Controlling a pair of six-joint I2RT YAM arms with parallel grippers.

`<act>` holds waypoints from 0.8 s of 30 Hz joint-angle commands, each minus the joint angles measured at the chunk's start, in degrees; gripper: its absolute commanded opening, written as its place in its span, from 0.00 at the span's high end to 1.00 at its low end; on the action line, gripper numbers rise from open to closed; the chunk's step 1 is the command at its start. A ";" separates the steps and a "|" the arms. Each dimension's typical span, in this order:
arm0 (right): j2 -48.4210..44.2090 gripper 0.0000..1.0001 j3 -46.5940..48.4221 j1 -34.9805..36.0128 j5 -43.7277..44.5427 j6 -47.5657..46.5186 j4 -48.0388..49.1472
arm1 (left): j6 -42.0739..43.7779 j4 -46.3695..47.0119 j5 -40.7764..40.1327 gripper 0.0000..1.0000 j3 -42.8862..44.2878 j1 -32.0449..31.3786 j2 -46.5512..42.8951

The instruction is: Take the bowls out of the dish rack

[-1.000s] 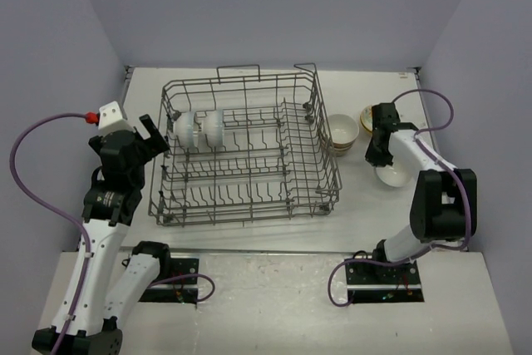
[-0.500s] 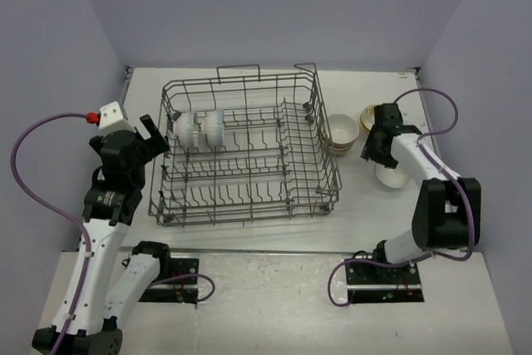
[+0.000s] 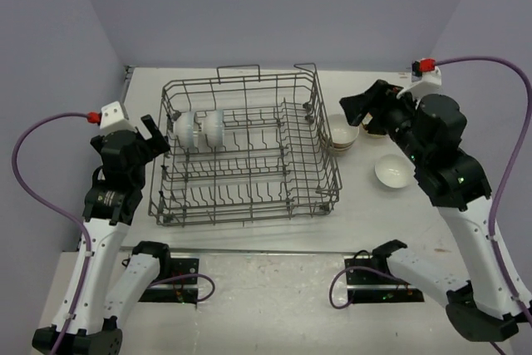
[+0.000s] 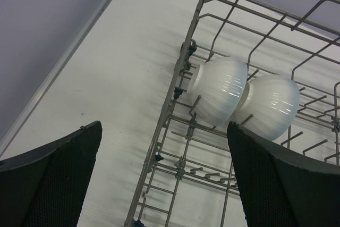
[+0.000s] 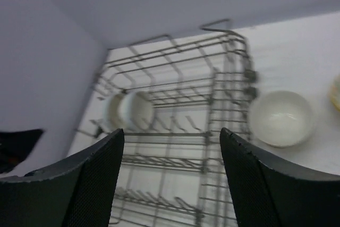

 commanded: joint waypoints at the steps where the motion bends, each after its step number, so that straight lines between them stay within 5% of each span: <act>1: 3.28 0.27 0.28 7.52 -14.05 6.03 11.45 | 1.78 2.82 1.51 0.00 -0.49 -0.16 -0.74; 4: 13.34 0.25 2.11 15.52 -19.60 8.76 20.63 | 1.52 2.73 -0.32 0.00 -0.40 -0.16 -1.18; 8: 32.31 0.22 15.28 22.91 -19.08 9.65 20.92 | 0.38 2.64 -3.48 0.00 -0.84 -0.16 -4.33; 15: 57.57 0.23 34.71 23.71 -16.80 14.57 20.13 | -0.07 2.46 -5.26 0.00 -1.02 -0.16 -4.78; 24: 64.38 0.31 31.39 23.27 -19.08 14.92 23.38 | -0.07 2.64 -4.46 0.00 -1.02 -0.16 -5.40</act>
